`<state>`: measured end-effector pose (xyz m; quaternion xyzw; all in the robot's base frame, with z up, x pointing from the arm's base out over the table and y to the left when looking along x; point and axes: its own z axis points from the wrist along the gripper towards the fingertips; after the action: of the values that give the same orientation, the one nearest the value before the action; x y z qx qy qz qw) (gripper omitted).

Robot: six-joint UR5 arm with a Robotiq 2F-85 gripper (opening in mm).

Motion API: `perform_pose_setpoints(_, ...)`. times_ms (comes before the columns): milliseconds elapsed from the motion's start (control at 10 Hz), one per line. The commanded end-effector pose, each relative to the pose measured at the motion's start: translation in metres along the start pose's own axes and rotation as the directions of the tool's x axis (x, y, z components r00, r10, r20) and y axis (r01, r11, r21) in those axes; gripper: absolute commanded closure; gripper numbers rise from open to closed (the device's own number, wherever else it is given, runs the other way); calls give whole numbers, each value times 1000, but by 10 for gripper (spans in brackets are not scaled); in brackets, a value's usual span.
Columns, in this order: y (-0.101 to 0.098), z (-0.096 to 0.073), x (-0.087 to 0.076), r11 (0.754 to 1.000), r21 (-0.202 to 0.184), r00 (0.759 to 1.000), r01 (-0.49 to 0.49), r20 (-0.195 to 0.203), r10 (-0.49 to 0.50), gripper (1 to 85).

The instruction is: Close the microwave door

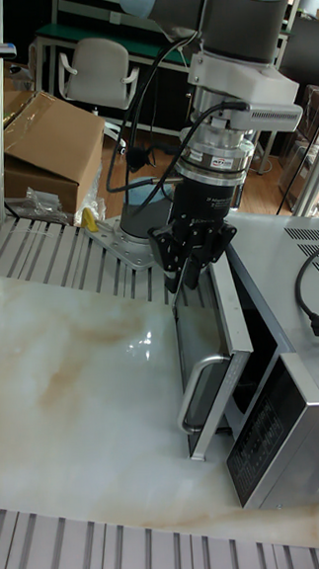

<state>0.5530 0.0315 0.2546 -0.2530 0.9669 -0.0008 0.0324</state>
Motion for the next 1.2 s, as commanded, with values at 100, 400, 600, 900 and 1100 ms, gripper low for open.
perform_pose_setpoints(100,4,1,-12,1000,-4,1000,14,-12,-14,510)
perform_pose_setpoints(400,10,-2,-21,1000,-9,1000,15,-13,-15,510)
perform_pose_setpoints(600,8,-2,-17,999,-12,999,41,-4,-41,510)
perform_pose_setpoints(900,8,-2,-17,999,-13,999,42,-1,-42,510)
perform_pose_setpoints(1100,9,-2,-19,999,-16,999,48,4,-48,507)
